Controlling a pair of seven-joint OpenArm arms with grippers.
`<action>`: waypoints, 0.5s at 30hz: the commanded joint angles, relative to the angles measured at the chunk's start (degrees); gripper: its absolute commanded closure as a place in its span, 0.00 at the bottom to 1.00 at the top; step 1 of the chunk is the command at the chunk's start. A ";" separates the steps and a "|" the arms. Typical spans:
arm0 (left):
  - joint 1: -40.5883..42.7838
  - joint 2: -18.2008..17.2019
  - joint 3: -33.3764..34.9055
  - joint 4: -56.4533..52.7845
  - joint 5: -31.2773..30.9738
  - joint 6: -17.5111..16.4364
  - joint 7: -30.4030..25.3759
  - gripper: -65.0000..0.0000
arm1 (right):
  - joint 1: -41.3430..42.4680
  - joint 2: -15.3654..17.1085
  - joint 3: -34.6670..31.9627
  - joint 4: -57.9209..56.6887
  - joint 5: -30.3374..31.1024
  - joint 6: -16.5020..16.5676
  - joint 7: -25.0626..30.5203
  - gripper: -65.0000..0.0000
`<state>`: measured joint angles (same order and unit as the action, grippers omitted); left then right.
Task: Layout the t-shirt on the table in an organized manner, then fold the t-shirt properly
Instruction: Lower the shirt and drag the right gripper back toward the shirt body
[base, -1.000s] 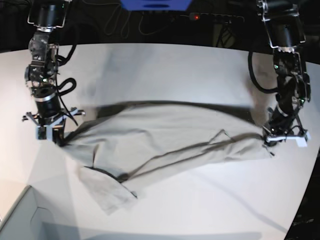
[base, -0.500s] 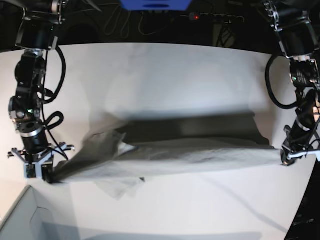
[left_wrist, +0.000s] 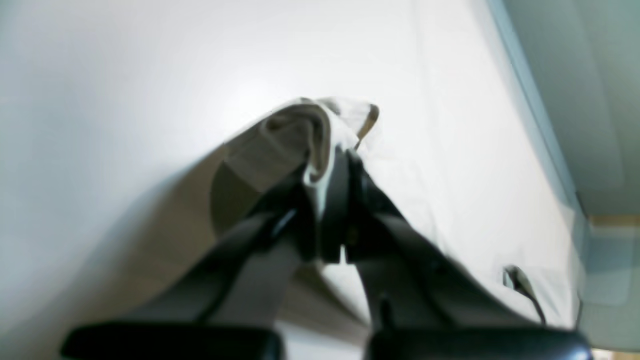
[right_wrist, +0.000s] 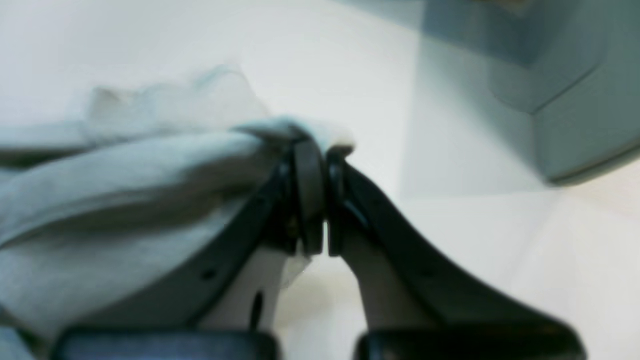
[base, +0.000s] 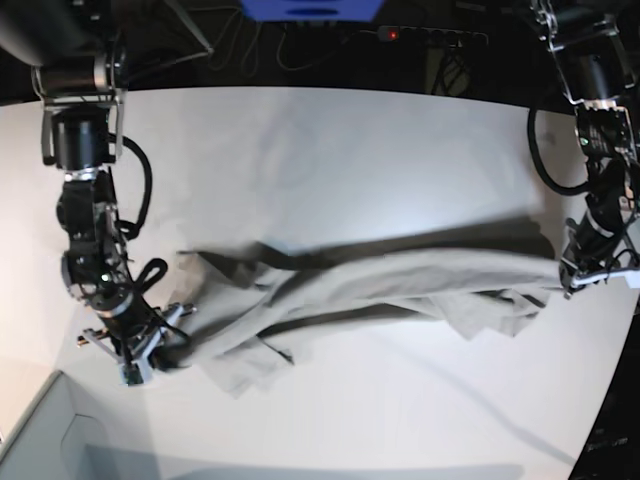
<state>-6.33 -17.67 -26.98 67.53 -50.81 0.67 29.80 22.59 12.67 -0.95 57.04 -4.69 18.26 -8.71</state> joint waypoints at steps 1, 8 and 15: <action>-1.80 -1.19 -0.23 0.30 -0.49 -0.71 -1.01 1.00 | 4.18 0.74 -0.41 -1.87 0.34 -0.28 1.72 1.00; -2.24 -1.27 -0.23 -0.93 -0.40 -0.71 -1.01 1.00 | 13.94 0.74 -1.99 -15.41 0.34 -0.37 1.46 0.71; -2.42 -1.01 -0.23 -0.93 -0.40 -0.71 -1.01 1.00 | 7.52 2.85 -1.82 -8.55 0.69 -0.37 1.19 0.34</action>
<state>-7.64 -17.87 -26.92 65.60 -50.63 0.45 29.78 28.64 14.83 -3.01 48.05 -4.54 18.15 -8.47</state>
